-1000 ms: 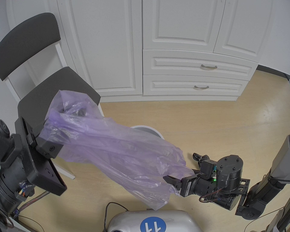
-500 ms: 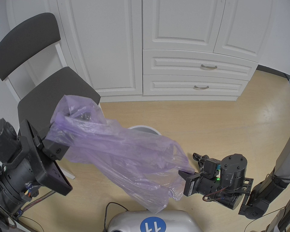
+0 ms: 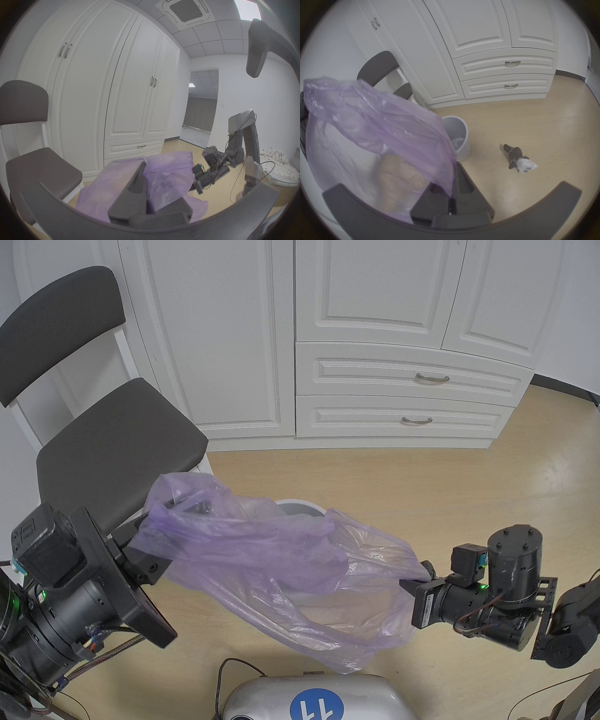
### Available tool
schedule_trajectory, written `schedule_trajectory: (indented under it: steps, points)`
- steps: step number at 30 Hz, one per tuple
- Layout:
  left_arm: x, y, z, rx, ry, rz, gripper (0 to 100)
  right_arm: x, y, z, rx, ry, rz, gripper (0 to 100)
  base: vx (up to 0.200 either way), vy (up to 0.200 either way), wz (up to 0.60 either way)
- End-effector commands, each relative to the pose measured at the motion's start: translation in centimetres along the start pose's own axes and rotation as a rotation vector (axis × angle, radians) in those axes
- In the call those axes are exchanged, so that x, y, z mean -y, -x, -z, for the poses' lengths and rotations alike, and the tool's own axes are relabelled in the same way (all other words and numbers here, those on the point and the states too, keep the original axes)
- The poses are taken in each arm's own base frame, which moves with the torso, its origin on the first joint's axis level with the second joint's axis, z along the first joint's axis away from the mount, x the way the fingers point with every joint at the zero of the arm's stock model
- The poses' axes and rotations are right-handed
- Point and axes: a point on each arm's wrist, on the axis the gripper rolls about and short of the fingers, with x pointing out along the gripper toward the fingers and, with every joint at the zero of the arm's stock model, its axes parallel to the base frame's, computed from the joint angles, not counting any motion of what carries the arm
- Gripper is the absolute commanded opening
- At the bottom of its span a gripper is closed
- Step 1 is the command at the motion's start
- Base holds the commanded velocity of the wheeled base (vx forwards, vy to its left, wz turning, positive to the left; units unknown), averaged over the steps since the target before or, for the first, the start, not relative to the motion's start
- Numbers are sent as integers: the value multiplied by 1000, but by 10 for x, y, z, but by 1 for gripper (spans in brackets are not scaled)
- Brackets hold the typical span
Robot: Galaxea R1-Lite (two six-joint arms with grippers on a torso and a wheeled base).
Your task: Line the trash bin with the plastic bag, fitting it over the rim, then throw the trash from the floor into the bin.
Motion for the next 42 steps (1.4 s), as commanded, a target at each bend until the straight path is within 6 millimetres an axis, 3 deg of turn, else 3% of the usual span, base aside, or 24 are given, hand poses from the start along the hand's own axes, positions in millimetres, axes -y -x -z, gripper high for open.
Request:
schedule_trajectory:
  steps: [1, 9, 17, 28, 42]
  points:
    - [1, -1, 9, -37, 0, 4, 0, -3, 35, -46, 148, -67, -33, 0, 0, 0, 0]
    - [1, -10, 17, -86, -10, -20, 0, -4, 59, -67, 173, -93, -6, 0, 0, 0, 0]
    - [-2, -26, 16, -170, -25, -175, 0, -6, 66, -71, 191, -80, 64, 0, 0, 0, 0]
    - [-3, -36, 16, -224, -3, -208, 0, -12, 83, -79, 177, -66, 79, 0, 0, 0, 0]
    - [-7, -48, 23, -261, 6, -317, 0, -18, 94, -63, 172, 38, 103, 0, 0, 0, 0]
